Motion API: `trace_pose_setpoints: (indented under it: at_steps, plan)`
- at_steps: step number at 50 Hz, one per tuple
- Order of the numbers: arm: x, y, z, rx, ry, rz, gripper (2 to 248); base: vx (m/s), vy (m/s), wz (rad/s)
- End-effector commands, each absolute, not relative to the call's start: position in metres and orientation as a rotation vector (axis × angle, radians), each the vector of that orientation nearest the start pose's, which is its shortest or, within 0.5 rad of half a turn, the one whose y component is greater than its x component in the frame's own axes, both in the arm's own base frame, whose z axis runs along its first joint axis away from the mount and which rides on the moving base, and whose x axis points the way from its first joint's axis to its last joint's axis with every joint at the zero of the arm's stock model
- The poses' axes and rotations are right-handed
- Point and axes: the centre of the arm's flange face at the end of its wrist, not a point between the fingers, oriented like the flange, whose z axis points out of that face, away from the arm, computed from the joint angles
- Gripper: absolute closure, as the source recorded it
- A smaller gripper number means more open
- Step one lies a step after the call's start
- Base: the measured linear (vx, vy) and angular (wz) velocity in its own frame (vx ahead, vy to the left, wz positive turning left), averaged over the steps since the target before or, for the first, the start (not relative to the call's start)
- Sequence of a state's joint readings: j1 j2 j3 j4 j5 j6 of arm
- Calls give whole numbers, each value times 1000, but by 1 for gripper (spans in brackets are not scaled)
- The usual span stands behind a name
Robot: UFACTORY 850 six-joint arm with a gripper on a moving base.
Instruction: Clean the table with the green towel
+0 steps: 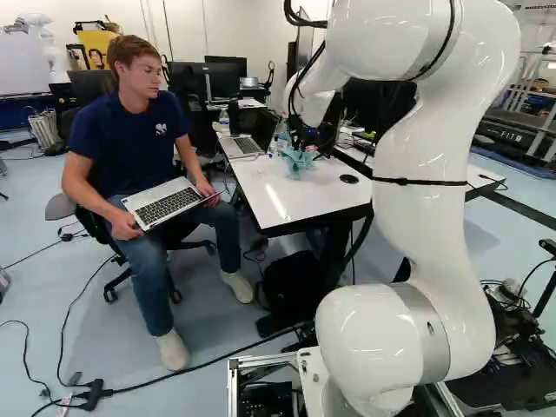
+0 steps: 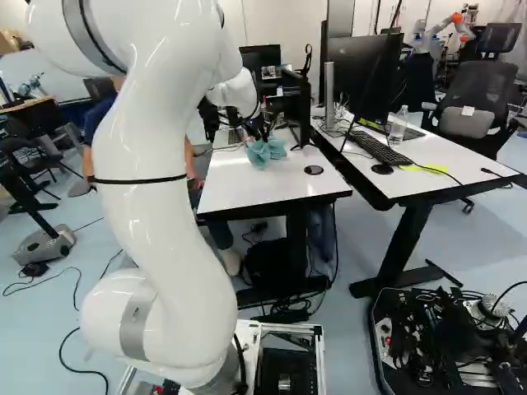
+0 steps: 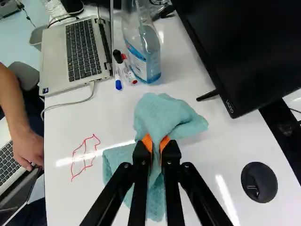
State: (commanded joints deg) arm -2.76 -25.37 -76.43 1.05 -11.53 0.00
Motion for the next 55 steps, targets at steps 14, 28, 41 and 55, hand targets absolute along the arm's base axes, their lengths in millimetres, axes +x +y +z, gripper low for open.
trace_pose_setpoints:
  at_steps: [14,28,41,55]
  plan:
    - [679,-31,477,-2964,94,-1056,211,0,0,0]
    - [706,-31,456,-2967,91,-1047,211,0,0,0]
    - [712,-32,438,-2976,92,-1017,211,0,0,0]
    - [715,-32,424,-2985,92,-992,211,0,0,0]
